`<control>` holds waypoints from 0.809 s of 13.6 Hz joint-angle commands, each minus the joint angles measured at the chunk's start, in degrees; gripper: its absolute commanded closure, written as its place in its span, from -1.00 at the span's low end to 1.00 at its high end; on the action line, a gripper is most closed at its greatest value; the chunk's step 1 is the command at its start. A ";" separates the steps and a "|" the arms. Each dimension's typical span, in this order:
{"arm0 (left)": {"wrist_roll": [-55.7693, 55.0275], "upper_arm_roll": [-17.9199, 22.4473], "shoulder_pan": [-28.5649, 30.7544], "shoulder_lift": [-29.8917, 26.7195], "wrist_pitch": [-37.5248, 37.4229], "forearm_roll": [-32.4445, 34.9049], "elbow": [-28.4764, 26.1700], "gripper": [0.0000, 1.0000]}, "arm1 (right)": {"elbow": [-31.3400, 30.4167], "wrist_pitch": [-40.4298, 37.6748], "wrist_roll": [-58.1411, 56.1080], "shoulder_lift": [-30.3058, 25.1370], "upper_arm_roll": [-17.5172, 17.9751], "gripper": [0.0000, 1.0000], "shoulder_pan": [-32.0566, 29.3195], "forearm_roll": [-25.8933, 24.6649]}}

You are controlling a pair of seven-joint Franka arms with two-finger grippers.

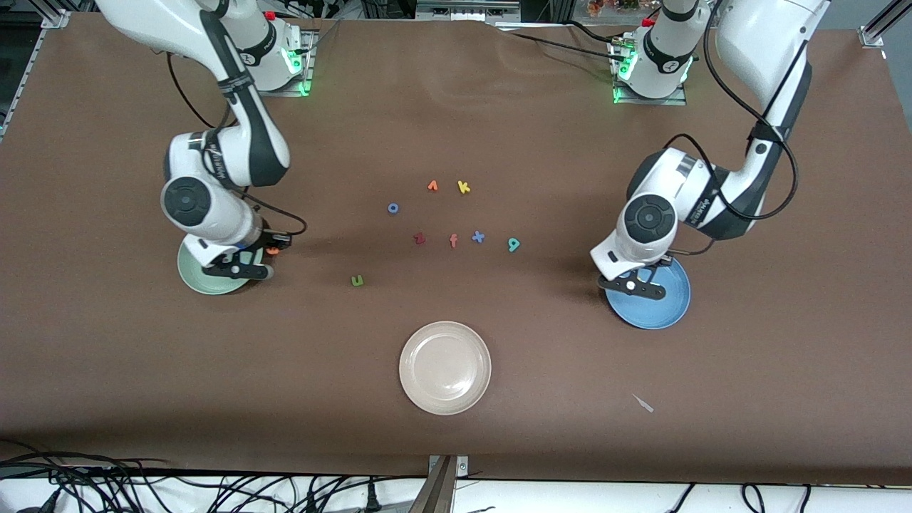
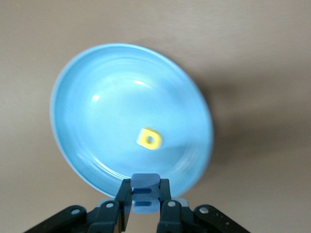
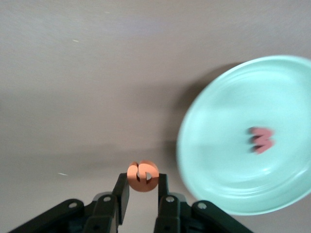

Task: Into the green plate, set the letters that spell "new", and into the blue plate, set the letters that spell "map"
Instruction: 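Drop the 6 on the green plate while the left gripper drops E on blue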

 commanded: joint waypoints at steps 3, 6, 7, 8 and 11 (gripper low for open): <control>15.15 -0.83 6.45 3.03 4.05 0.99 1.31 -1.00 | -3.92 4.47 -17.36 -0.76 -7.16 0.68 -0.18 -0.49; 13.42 -3.10 5.92 1.81 2.47 -0.93 1.40 -1.00 | -5.60 8.27 -20.02 0.38 -8.04 0.65 -0.71 -0.49; 11.06 -4.34 5.92 1.63 1.59 -4.25 1.66 -1.00 | -5.60 8.27 -20.19 0.38 -8.04 0.29 -0.71 -0.49; 8.77 -5.13 5.66 1.62 1.41 -7.42 2.62 -1.00 | -5.34 8.01 -19.15 0.38 -7.96 -0.65 -0.71 0.21; 1.40 -8.82 5.13 1.71 1.41 -15.16 2.81 -1.00 | -4.63 7.22 -16.69 0.04 -7.52 -1.00 -0.63 0.65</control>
